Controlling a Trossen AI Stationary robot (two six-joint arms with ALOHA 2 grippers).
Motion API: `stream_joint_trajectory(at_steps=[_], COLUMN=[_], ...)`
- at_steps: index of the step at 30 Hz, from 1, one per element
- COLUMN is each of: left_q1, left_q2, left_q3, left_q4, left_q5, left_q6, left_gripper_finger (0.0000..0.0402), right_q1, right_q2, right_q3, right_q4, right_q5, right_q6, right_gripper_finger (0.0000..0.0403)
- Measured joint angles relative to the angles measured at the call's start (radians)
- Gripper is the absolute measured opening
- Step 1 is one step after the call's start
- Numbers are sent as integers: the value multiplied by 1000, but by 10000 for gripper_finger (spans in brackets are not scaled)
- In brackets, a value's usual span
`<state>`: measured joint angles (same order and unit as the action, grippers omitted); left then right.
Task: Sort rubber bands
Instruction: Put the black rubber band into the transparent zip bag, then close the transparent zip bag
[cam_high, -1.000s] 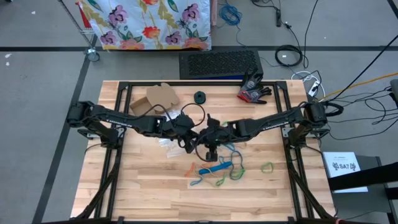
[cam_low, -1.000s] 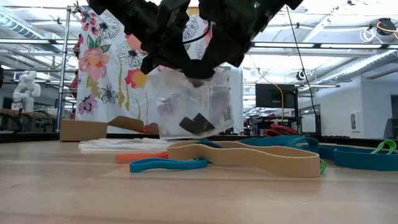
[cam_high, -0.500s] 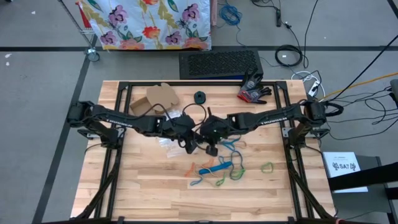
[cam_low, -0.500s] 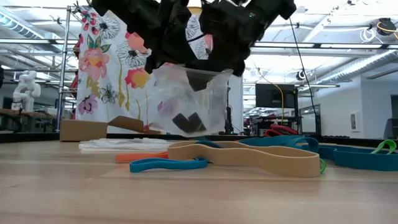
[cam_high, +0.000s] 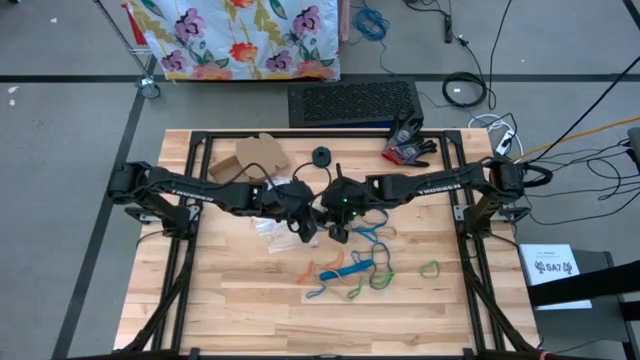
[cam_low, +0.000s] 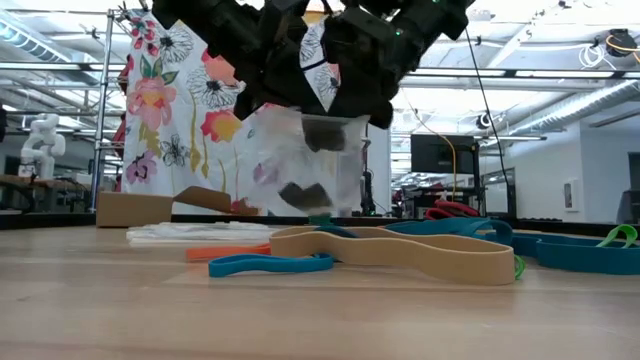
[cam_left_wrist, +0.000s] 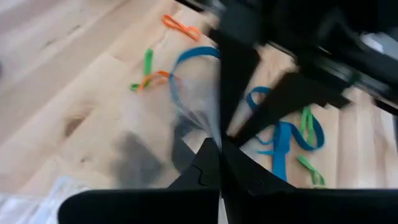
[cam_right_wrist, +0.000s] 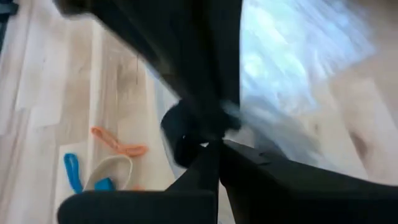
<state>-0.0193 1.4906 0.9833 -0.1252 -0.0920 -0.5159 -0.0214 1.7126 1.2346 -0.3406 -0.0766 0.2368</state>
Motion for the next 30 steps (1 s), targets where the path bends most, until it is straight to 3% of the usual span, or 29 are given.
stream_joint_trajectory(at_steps=[4,15,23,30], left_q1=[-2,0,22,35], left_q2=[-2,-2,-2,-2], left_q3=[0,0,0,0], left_q4=[-42,-61,-111,-107], left_q5=[11,10,7,62], left_q6=[0,9,26,34], left_gripper_finger=[0,0,0,0], right_q1=[6,-58,-76,9], right_q2=[0,-1,-71,-70], right_q3=[0,0,0,0], right_q4=[23,-4,-16,-47], right_q5=[-57,-53,-49,-48], right_q6=[-30,37,-19,-294], right_gripper_finger=[27,139,130,119])
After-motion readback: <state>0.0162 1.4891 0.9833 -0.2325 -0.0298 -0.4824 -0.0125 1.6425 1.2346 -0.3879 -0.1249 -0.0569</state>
